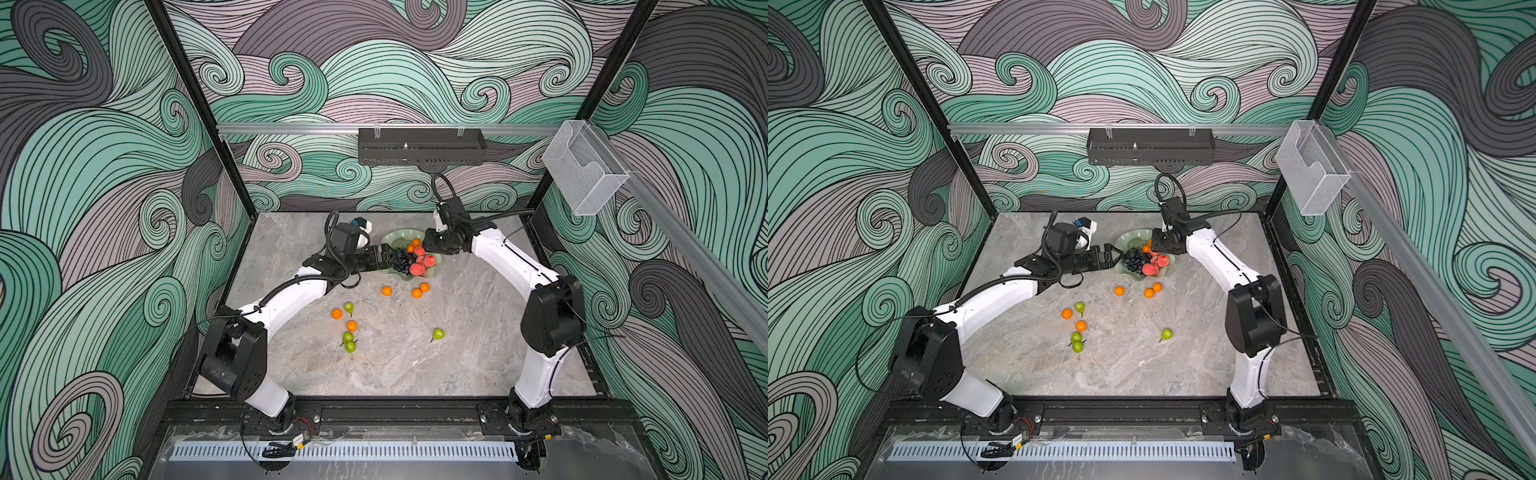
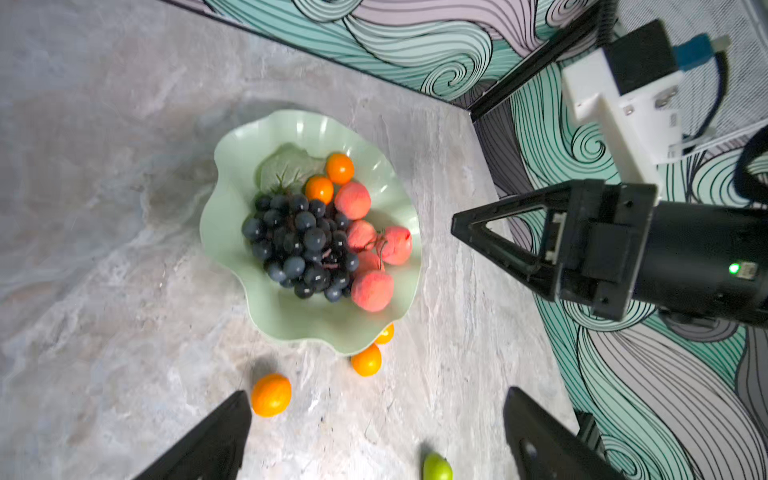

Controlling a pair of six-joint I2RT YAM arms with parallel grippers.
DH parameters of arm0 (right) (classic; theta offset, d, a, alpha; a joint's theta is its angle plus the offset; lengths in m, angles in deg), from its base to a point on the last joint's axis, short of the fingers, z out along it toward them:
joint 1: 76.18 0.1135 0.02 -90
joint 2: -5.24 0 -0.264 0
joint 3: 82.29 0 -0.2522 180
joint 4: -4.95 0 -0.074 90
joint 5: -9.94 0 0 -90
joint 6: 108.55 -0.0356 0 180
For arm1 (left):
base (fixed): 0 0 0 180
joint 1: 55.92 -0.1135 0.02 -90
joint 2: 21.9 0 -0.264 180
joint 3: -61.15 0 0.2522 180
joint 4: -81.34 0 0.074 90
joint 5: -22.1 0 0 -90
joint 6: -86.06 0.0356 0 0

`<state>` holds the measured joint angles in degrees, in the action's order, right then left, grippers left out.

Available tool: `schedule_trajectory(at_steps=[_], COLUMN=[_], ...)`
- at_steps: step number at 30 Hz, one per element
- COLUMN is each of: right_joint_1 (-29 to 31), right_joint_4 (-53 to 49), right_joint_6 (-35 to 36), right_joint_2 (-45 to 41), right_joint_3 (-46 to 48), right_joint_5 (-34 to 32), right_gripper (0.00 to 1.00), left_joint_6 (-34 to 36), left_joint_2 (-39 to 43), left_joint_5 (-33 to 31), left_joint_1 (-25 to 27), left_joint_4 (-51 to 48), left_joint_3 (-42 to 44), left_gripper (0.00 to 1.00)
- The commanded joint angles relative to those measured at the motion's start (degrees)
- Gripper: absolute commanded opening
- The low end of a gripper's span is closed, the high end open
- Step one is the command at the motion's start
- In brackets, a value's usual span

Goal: Place and organize the fake fruits in the fruit bowl

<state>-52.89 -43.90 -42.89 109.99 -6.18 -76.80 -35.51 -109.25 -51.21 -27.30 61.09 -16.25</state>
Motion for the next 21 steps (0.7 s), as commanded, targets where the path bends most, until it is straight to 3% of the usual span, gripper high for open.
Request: schedule_trajectory(at_steps=[1, 6, 11, 21], right_joint_1=[0.0, 0.1, 0.1, 0.19], right_joint_4=[7.24, 13.33, 17.83, 20.98], right_joint_6=[-4.15, -6.9, -7.54, -4.9], right_joint_2=[-4.75, -11.69, -12.67, -7.05], right_joint_3=[8.23, 20.72, 28.44, 30.5], right_joint_5=[0.18, -0.37, 2.41, 7.25], right_gripper=[0.45, 0.45, 0.45, 0.45], left_joint_6=[2.7, 5.34, 5.46, 6.26], left_joint_2=[2.83, 4.59, 3.27, -0.61], left_joint_5=[-1.96, -4.8, -7.18, -8.17], left_joint_1=[2.36, 7.97, 12.33, 15.65], left_joint_4=[-0.36, -0.45, 0.63, 0.42], left_joint_3=[2.1, 4.85, 6.2, 4.27], left_gripper=[0.97, 0.97, 0.97, 0.97])
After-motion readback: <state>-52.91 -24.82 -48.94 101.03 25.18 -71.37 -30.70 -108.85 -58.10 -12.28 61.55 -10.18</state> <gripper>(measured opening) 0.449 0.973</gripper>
